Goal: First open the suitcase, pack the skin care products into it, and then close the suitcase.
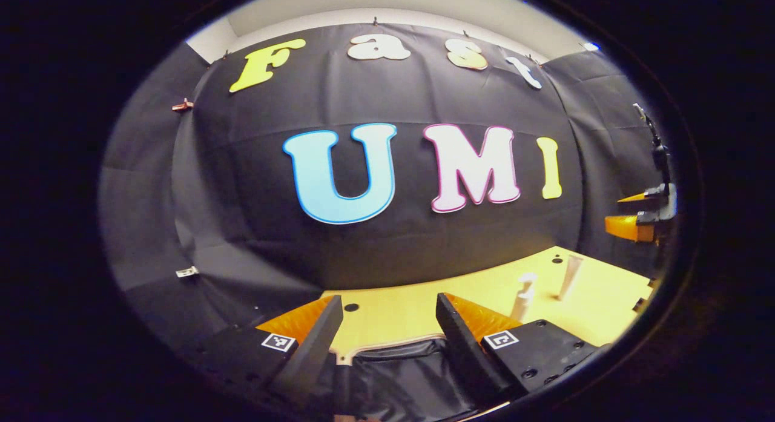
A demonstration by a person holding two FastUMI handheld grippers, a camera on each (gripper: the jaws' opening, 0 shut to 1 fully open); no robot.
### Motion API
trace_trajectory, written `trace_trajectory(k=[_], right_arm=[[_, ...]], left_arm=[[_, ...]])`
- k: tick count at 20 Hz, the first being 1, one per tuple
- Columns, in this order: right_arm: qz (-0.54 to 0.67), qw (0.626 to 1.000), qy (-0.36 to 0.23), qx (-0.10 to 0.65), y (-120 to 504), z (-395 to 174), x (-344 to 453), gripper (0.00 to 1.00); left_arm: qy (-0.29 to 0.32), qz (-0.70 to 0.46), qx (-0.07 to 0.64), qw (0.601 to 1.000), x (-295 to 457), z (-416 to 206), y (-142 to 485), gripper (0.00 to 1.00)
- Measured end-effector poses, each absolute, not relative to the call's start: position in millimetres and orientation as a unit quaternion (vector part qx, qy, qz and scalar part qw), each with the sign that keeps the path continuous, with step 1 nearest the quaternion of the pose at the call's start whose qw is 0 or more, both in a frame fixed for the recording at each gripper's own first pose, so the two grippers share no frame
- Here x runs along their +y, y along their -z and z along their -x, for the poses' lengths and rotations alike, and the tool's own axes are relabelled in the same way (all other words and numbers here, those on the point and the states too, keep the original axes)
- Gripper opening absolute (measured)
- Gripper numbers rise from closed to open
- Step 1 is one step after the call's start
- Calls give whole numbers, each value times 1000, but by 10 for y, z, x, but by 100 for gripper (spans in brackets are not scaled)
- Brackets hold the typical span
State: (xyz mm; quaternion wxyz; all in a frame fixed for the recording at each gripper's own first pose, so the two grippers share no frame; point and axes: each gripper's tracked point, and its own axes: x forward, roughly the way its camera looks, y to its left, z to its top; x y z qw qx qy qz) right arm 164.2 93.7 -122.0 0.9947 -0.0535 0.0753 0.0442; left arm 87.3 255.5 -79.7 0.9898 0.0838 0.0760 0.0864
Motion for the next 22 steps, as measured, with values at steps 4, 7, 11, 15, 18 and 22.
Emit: trace_trajectory(k=[4,7,11,15,18,22], right_arm=[[48,994,-46,84,1396,-1823,746,96],[46,994,-51,91,1518,-1978,634,96],[43,992,-56,105,1721,-2198,478,97],[24,989,-58,132,1975,-2417,404,96],[26,986,-72,146,2147,-2542,401,97],[19,980,-90,174,2423,-2682,440,97]], left_arm=[[-35,-67,85,994,1785,-1277,1059,97],[-8,-66,98,993,1352,-1557,1218,97],[7,-54,118,991,947,-1858,1439,97],[18,-48,160,986,739,-2115,1860,97],[15,-45,183,982,628,-2273,2153,98],[3,-33,225,974,581,-2503,2630,98]])
